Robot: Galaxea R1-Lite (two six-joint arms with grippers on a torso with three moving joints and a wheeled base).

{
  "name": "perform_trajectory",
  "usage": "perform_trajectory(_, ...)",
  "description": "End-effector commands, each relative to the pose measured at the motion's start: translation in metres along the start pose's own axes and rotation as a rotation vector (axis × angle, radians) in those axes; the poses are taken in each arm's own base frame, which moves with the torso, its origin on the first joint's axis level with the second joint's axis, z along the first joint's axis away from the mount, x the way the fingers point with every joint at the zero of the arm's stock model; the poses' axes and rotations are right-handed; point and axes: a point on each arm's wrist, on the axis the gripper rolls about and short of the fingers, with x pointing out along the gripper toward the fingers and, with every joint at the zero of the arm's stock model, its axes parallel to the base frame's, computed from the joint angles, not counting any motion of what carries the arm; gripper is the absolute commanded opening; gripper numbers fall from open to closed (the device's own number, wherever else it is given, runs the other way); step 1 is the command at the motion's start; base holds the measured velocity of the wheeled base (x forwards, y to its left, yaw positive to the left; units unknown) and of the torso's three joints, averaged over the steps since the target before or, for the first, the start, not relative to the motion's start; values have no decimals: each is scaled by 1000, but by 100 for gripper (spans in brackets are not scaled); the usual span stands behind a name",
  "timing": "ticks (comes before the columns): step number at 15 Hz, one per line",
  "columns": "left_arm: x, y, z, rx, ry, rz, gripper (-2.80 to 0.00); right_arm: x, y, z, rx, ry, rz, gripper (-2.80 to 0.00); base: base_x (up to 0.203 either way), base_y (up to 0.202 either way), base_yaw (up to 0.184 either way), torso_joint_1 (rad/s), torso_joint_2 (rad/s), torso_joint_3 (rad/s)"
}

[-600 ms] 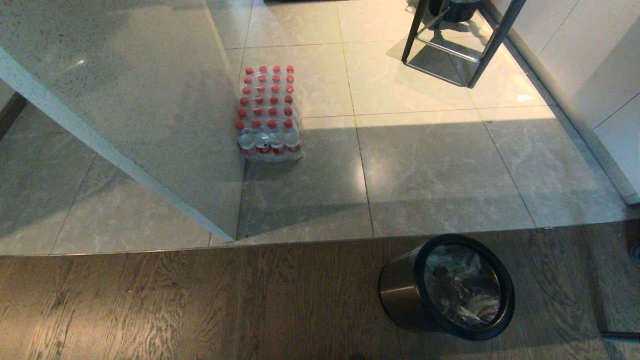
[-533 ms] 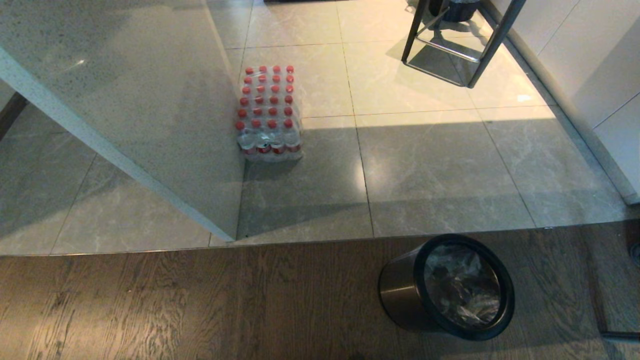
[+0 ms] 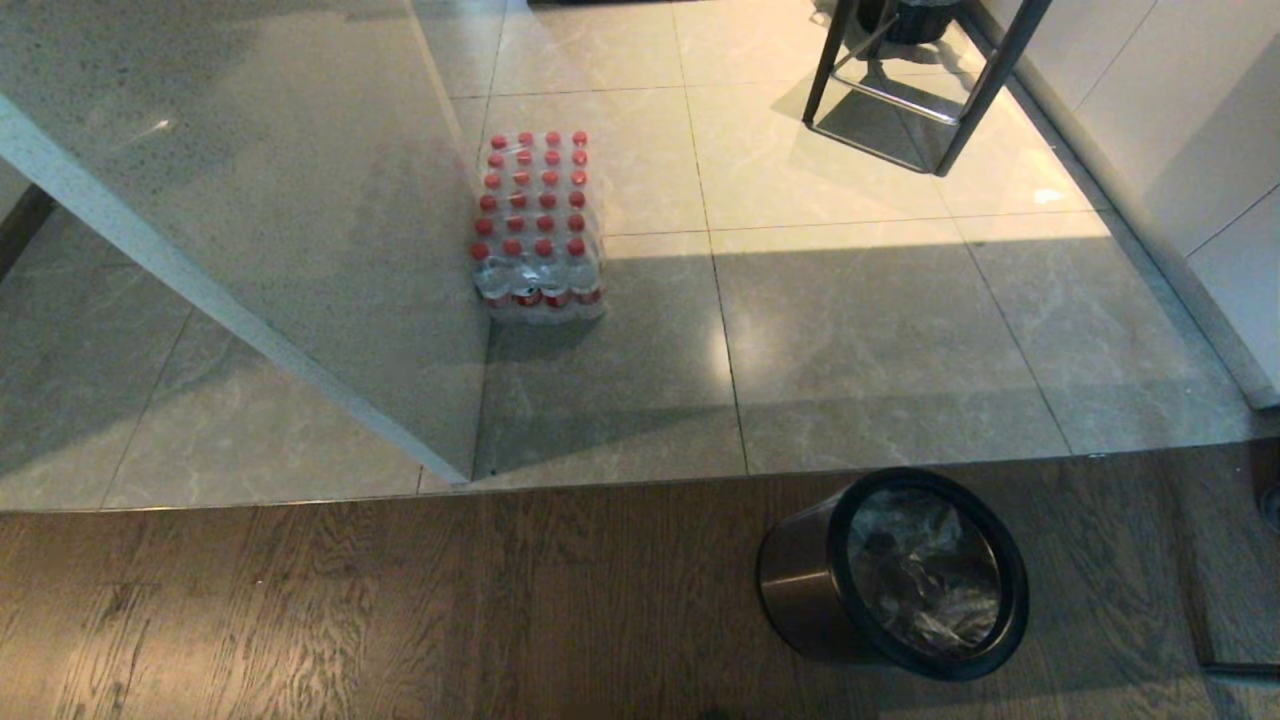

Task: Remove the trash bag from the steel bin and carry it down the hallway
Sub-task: Place the outer trash can on the ground

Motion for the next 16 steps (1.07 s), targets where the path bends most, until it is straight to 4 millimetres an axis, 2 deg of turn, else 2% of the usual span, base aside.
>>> perform_trajectory(1, 0, 0, 0, 0, 0, 0, -280, 54, -7, 63, 45, 231, 61, -280, 0, 0, 0, 0, 0, 0)
perform_trajectory(2, 0, 0, 0, 0, 0, 0, -280, 75, -8, 77, 75, 330, 107, -280, 0, 0, 0, 0, 0, 0)
perform_trajectory(3, 0, 0, 0, 0, 0, 0, -280, 94, -8, 82, 105, 429, 165, -280, 0, 0, 0, 0, 0, 0)
perform_trajectory(6, 0, 0, 0, 0, 0, 0, -280, 143, 2, 74, 191, 691, 413, -280, 0, 0, 0, 0, 0, 0)
perform_trajectory(7, 0, 0, 0, 0, 0, 0, -280, 154, 7, 69, 222, 758, 496, 0, 0, 0, 0, 0, 0, 0)
perform_trajectory(10, 0, 0, 0, 0, 0, 0, -280, 184, 20, 43, 239, 906, 640, 0, 0, 0, 0, 0, 0, 0)
perform_trajectory(14, 0, 0, 0, 0, 0, 0, -280, 214, 28, 4, 46, 996, 750, 0, 0, 0, 0, 0, 0, 0)
perform_trajectory(16, 0, 0, 0, 0, 0, 0, -280, 226, 29, -14, -34, 1082, 699, 0, 0, 0, 0, 0, 0, 0)
